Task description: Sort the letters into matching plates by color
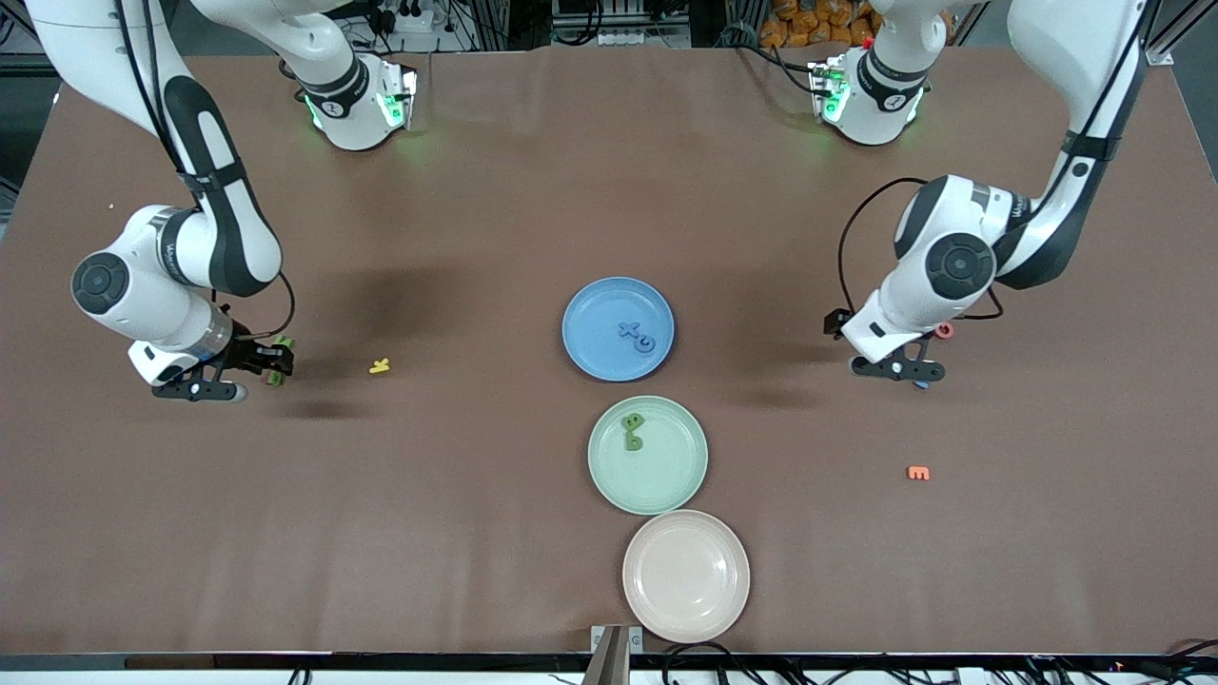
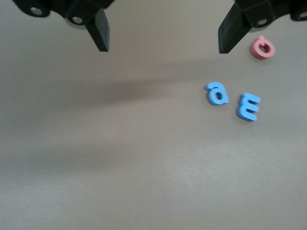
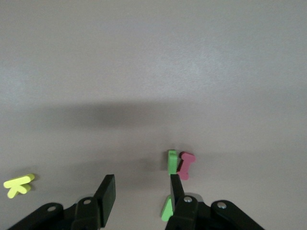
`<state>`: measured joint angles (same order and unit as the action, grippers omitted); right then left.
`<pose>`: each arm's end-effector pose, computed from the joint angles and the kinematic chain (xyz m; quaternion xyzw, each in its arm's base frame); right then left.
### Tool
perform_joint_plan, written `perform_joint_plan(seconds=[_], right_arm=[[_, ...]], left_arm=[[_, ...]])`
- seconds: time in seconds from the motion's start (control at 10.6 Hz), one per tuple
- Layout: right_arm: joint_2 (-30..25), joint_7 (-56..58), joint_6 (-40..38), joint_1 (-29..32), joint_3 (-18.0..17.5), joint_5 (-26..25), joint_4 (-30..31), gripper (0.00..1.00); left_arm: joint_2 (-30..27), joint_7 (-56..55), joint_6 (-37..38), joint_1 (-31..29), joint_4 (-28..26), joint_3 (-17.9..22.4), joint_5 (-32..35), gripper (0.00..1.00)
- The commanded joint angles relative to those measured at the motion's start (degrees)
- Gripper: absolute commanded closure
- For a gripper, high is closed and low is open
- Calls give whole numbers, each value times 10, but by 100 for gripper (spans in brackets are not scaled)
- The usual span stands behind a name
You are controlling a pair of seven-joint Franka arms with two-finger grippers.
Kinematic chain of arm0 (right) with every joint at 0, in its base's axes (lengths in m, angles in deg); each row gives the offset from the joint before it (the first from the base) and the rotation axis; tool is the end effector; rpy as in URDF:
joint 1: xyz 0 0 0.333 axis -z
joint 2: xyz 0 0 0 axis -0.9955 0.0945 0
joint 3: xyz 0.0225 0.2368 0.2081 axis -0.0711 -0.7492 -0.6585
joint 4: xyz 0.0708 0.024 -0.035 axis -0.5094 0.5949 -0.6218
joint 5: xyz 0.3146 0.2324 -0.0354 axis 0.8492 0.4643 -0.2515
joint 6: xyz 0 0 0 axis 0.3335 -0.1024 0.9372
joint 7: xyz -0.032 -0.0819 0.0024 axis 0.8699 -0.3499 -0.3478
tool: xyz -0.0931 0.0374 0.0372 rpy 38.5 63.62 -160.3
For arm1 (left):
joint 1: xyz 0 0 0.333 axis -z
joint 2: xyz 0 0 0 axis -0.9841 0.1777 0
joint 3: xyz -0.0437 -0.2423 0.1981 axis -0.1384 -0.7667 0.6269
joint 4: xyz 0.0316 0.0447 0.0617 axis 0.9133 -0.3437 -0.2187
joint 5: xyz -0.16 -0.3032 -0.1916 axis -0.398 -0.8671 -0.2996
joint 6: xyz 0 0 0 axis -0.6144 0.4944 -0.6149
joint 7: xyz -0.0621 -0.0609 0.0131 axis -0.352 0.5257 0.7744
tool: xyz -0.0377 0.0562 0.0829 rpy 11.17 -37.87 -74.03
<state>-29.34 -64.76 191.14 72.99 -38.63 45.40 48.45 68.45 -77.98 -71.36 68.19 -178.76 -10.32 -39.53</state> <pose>0.5607 -0.0548 0.2414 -0.9997 0.0232 -0.0006 0.0027 0.5440 -0.1362 0.2755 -0.9949 0.0720 0.0581 0.0391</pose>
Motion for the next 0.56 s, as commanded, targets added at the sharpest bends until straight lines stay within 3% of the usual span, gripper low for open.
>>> perform_joint_plan(seconds=[0.0, 0.47], right_arm=[[2, 31, 24, -5, 20, -10, 14, 46], [31, 35, 58, -7, 23, -3, 15, 46]], left_arm=[[-13, 29, -8, -26, 14, -6, 9, 0], [-20, 95, 23, -77, 34, -8, 3, 0]])
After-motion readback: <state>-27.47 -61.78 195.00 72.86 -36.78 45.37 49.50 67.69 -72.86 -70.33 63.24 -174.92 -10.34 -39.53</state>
